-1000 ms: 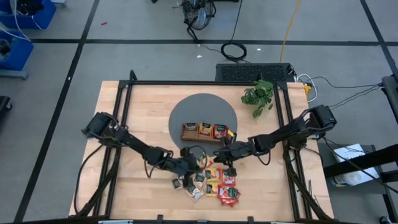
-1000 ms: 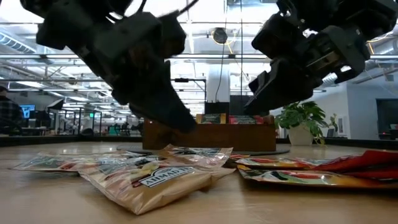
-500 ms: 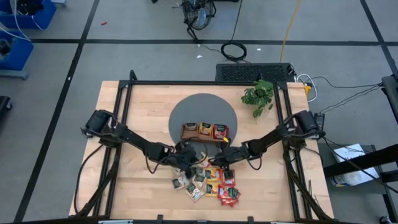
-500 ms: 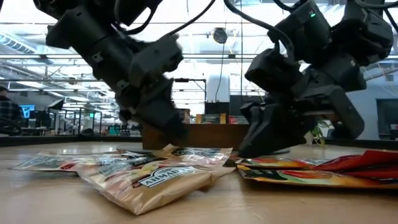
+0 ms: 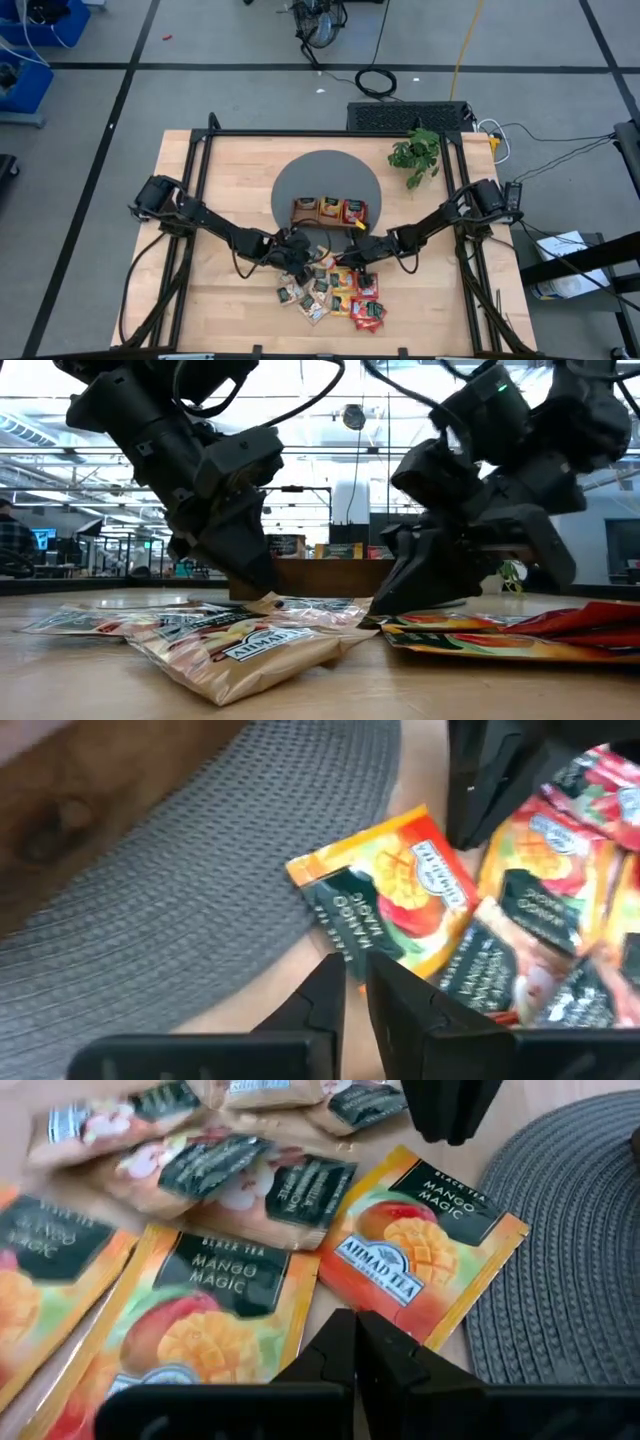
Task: Pick & Place Tea
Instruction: Put the yellow tea bag into the middle section of the wooden organizer
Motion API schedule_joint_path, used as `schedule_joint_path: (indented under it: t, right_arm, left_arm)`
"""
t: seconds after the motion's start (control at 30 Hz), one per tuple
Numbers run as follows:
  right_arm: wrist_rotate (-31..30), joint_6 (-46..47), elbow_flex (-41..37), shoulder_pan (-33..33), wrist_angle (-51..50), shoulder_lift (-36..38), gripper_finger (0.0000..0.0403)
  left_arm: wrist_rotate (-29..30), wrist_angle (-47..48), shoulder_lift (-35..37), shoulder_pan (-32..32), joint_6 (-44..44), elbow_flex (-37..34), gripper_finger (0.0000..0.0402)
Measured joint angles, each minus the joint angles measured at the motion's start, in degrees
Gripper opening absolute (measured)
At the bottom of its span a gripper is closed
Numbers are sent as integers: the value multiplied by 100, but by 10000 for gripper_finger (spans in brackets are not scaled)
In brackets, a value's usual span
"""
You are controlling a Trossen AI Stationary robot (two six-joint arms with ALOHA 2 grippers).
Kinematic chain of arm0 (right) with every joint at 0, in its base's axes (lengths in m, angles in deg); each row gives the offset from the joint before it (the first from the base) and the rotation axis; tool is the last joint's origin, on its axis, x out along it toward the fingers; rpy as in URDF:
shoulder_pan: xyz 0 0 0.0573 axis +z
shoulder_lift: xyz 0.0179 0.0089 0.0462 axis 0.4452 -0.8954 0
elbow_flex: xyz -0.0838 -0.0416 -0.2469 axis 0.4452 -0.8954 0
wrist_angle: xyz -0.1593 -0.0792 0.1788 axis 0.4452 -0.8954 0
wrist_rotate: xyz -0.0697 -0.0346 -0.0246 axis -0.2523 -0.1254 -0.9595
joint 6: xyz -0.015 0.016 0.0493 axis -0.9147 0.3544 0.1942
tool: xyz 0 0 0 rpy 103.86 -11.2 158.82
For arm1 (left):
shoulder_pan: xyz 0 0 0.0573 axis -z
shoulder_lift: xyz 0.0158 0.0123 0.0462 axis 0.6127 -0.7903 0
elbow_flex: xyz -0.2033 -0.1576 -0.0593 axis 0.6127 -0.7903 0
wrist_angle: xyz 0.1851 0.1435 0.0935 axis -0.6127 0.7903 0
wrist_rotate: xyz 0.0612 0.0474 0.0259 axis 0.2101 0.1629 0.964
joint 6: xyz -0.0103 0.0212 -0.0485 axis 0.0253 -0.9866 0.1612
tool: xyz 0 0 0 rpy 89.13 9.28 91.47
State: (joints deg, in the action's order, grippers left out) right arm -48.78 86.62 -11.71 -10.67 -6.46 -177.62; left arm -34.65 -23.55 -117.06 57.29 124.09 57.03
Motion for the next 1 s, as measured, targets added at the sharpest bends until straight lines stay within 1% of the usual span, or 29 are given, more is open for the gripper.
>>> schedule_joint_path:
  t: [0.07,0.13,0.23,0.33,0.43,0.53,0.67,0.83,0.93,1.0]
  right_arm:
    - [-267,-113,-12,139,-107,150,0]
    - [-718,-266,-20,308,-241,326,0]
    - [-1253,-530,-7,509,30,507,0]
    - [-1252,-660,-2,539,360,428,0]
    - [-1259,-750,107,480,401,285,0]
    - [-1258,-755,179,365,484,30,0]
    - [-1246,-664,289,213,543,-363,0]
    - [-1250,-630,364,180,527,-541,0]
    - [-1278,-521,369,180,376,-540,0]
    - [-1276,-408,369,180,287,-538,0]
  left_arm:
    - [-42,56,0,0,48,3,70]
    - [-34,88,0,1,91,3,90]
    - [-7,105,0,2,122,3,120]
    - [0,124,0,1,133,3,144]
    - [-13,147,0,2,136,3,163]
    - [-145,153,0,2,138,3,175]
    - [-169,162,0,2,138,1,181]
    - [-230,200,0,0,147,1,182]
    - [-402,315,0,-29,262,1,182]
    - [-675,347,0,-87,326,1,182]
